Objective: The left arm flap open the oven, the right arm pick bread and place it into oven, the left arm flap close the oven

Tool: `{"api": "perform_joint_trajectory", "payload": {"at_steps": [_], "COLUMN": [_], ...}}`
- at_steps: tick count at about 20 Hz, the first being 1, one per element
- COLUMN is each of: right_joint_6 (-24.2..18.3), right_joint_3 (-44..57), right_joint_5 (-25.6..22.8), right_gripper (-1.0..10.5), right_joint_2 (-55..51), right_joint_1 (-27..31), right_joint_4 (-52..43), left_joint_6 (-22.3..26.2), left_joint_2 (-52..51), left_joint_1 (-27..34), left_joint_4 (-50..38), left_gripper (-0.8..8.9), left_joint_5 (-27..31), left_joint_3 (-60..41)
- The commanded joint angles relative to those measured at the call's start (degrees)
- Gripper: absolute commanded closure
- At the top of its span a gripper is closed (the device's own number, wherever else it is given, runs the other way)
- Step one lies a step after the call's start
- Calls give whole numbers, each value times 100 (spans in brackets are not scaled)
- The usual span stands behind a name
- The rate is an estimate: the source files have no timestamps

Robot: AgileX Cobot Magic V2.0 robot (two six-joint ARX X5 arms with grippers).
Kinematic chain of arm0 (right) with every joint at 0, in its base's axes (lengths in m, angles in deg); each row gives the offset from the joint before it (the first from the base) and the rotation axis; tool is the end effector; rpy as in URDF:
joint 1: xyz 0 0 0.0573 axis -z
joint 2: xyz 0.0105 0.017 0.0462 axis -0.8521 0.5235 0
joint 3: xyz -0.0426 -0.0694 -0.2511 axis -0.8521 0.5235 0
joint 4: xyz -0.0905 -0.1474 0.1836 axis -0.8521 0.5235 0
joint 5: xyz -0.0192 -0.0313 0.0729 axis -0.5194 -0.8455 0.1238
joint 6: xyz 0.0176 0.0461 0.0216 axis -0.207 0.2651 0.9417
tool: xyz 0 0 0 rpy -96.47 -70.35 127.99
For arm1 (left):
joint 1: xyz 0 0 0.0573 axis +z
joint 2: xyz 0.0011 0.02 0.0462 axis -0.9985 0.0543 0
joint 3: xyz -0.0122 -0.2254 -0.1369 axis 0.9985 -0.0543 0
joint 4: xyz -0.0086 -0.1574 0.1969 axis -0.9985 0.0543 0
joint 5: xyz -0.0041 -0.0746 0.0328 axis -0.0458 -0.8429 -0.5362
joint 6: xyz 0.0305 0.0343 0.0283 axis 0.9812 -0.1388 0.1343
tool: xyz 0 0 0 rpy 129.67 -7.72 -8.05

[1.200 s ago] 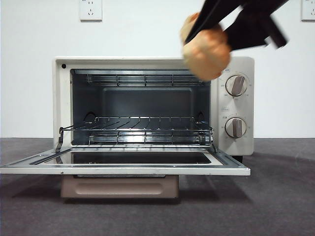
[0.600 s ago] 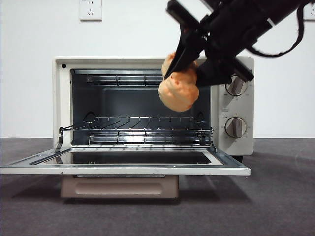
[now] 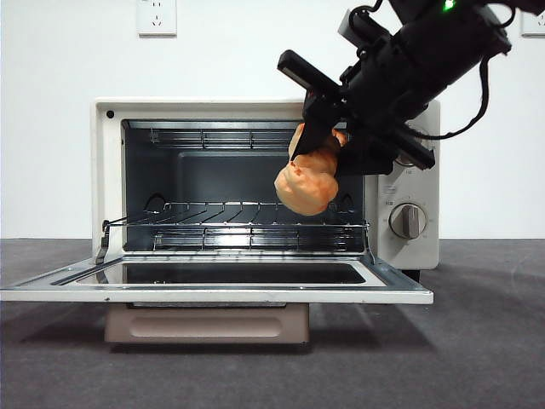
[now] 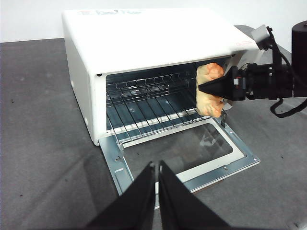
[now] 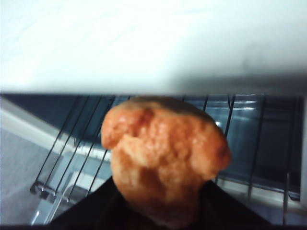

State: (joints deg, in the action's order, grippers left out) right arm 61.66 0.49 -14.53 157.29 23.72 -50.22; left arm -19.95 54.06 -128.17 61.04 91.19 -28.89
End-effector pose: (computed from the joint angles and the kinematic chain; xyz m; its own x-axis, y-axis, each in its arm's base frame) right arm 0.2583 0.1812 0.2217 0.7072 0.5713 -0.4165 -0.3251 0.7859 0.5260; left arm 0.0352 -0.0239 0.3511 0.8060 -0.4687 -0.3616 0.4478 0.8822 -0.1455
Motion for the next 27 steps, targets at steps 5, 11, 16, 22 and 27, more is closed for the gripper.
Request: {"api": "perform_joint_trajectory", "payload": {"at_steps": [5, 11, 16, 22, 27], "right_joint_6": [352, 365, 396, 463, 463], "right_joint_3": [-70, -72, -72, -72, -72], "right_joint_5": [-407, -387, -387, -385, -365], "right_gripper": [812, 746, 634, 488, 488], "right_joint_2": [205, 319, 358, 350, 264], "right_joint_1": [-39, -39, -39, -39, -39], "right_joint_4": [-166, -317, -313, -313, -286], "left_joint_6": [129, 205, 227, 227, 225], "left_joint_2": [20, 20, 20, 20, 20], "left_joint_1": [-37, -37, -37, -37, -37], "left_joint_4": [-83, -92, -85, -85, -83], "left_gripper": [798, 798, 798, 798, 798], "left_joint_5": [17, 17, 17, 17, 17], "left_joint_3": [122, 122, 122, 122, 122]}}
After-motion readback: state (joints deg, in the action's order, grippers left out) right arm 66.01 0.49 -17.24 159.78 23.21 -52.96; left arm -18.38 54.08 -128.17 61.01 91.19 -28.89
